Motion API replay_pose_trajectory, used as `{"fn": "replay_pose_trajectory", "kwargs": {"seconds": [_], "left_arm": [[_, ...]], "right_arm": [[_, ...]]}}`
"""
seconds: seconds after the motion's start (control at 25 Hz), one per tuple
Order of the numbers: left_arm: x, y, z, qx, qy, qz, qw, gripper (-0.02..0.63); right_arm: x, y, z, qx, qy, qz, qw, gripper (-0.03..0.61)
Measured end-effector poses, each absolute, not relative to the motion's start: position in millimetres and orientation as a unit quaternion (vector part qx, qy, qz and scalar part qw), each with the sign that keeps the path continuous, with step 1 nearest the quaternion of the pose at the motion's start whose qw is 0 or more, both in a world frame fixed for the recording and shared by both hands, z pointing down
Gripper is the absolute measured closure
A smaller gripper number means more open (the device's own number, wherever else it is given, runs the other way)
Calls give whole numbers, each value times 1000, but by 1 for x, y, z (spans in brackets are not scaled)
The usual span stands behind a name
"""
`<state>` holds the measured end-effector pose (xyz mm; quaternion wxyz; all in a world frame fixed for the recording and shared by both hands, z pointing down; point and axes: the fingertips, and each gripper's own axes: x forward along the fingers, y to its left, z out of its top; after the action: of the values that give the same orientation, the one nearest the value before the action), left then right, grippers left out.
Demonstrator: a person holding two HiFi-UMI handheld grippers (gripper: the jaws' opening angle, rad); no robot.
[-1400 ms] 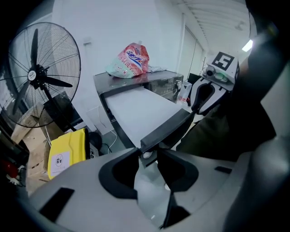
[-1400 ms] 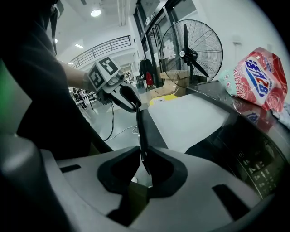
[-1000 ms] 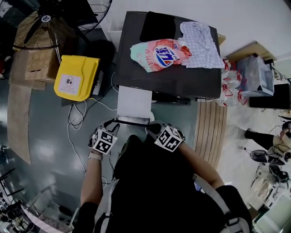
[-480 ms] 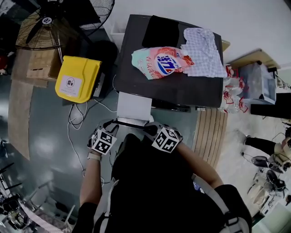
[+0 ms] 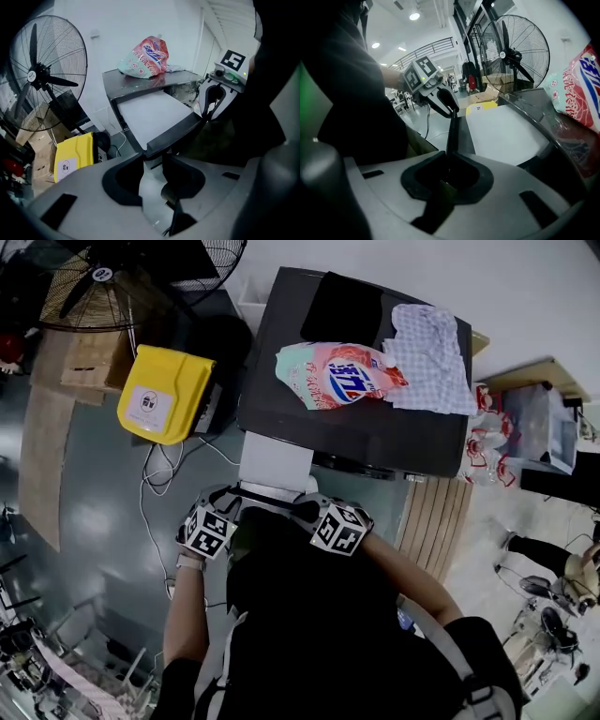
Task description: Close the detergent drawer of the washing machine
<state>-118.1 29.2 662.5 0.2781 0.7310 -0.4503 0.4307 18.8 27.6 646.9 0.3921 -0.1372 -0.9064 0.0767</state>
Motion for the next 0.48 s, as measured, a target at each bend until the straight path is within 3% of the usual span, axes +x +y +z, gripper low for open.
{"fn": "replay_pose_trajectory", "kwargs": {"seconds": [0.48], "left_arm": [[-118,31,662,761,-416,419,270,482]], "right_arm": [[19,27,649,-79,-903,114,406,515]]}}
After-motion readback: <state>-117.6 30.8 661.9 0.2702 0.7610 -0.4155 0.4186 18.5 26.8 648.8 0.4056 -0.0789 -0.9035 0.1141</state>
